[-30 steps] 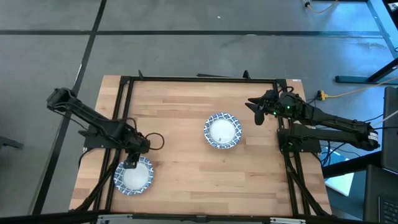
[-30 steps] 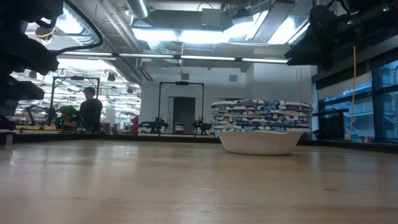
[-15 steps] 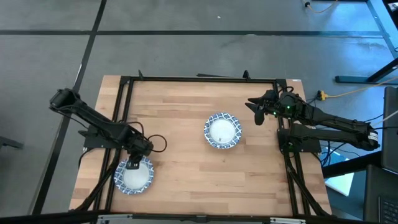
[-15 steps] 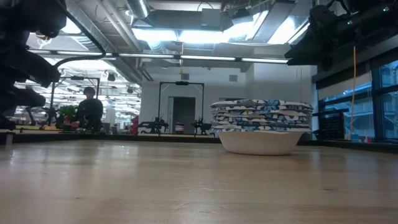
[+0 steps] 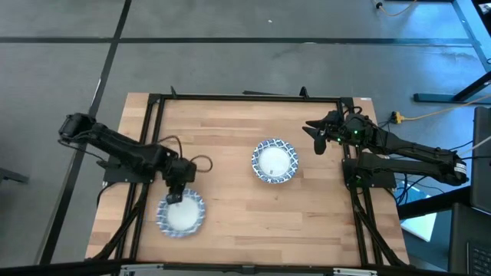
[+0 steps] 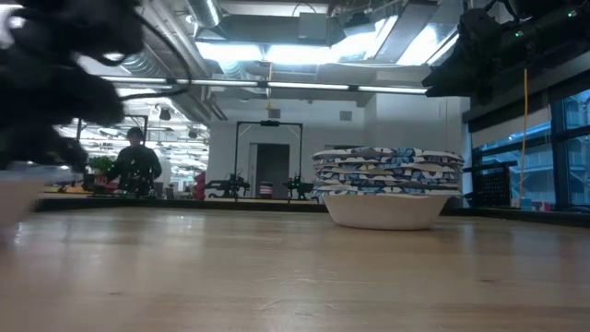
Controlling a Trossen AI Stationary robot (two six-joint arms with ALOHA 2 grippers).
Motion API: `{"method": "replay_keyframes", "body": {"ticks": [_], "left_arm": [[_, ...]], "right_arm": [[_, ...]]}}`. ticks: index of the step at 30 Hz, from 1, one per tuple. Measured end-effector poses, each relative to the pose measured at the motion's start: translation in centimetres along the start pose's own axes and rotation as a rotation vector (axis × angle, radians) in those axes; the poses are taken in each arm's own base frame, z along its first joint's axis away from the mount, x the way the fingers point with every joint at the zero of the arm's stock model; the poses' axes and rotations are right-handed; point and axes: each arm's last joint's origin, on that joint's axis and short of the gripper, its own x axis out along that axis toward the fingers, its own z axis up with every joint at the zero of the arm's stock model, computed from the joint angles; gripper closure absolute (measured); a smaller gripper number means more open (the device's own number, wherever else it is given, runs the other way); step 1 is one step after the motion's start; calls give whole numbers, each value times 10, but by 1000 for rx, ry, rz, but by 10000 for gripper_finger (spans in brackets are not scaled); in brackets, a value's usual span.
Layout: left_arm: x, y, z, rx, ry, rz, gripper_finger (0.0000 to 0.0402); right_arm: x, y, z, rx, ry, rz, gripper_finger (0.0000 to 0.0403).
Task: Nest bowls inside each other
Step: Stack the white patterned bowl on the white patterned bowl
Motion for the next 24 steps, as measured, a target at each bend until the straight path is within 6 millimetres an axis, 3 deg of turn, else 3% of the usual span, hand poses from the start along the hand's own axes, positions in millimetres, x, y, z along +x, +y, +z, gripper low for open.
{"method": "replay_keyframes", "body": {"ticks": [8,15,19,24], "left_arm": [[-25,31,46,-246,-361,-177,400],[-69,62,82,-307,-747,-414,401],[-87,80,101,-337,-815,-371,401],[-107,84,145,-278,-835,-316,401]], "right_arm": [[0,0,0,-2,5,-1,253],[0,0,-1,-25,11,-3,253],[0,0,-1,-30,11,-3,253],[0,0,-1,-48,11,-3,253]]}}
